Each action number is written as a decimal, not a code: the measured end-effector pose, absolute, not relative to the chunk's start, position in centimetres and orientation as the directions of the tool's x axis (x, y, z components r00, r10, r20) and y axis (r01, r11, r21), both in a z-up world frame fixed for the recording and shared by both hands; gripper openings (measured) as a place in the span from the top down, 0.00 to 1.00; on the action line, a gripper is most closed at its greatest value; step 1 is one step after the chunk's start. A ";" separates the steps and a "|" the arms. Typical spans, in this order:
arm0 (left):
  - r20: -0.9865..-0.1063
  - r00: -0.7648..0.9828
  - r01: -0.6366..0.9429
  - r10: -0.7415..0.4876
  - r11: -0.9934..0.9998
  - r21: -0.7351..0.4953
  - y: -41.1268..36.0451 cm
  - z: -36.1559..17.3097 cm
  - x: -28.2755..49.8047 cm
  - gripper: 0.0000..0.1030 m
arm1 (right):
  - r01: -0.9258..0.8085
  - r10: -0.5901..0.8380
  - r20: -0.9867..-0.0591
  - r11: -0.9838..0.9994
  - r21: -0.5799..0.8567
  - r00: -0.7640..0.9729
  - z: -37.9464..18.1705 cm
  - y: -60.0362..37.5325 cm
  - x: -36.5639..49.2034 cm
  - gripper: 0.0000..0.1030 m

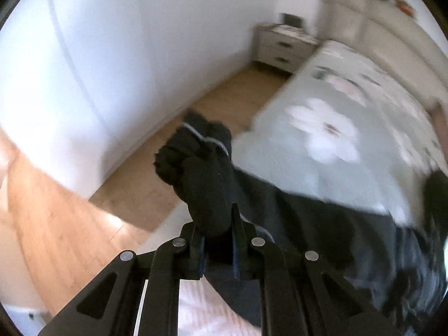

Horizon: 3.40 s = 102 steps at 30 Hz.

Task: Fold large clothes

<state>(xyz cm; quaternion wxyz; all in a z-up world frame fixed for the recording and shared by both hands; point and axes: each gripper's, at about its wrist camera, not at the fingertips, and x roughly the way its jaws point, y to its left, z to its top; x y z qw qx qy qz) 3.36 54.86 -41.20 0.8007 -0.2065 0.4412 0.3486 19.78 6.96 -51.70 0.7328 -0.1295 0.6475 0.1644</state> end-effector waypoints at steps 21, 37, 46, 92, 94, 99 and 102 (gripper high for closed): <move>-0.800 0.580 -0.053 -0.154 0.973 -0.225 16.9 -36.4 11.8 0.83 | -0.440 0.138 -0.975 0.897 0.049 0.174 -43.5 -5.4 14.7 0.19; -0.719 0.403 -0.160 -0.566 0.730 -0.665 11.8 -45.3 13.6 0.57 | -0.370 0.194 -0.963 0.922 0.113 0.189 -43.3 -13.3 16.7 0.18; -0.837 0.463 -0.264 -0.292 0.856 -0.445 17.6 -41.6 9.9 0.52 | -0.332 0.318 -0.942 0.904 0.268 0.105 -45.4 -6.7 20.0 0.18; -0.954 0.273 -0.178 0.120 0.981 0.073 15.1 -48.5 15.5 0.47 | -0.294 -0.016 -0.984 0.953 -0.069 0.178 -48.0 -7.8 18.1 0.32; -0.954 0.278 -0.167 0.117 0.983 0.072 15.3 -48.9 15.7 0.45 | -0.273 -0.003 -0.987 0.961 -0.047 0.158 -49.5 -8.3 17.9 0.31; -0.951 0.287 -0.131 0.113 0.988 0.078 15.5 -49.1 15.9 0.43 | -0.251 0.005 -0.987 0.967 -0.035 0.160 -49.8 -8.8 18.3 0.28; -0.958 0.274 -0.112 0.089 0.992 0.061 15.7 -48.8 16.0 0.43 | -0.237 0.001 -0.988 0.971 -0.037 0.156 -49.9 -8.3 18.6 0.25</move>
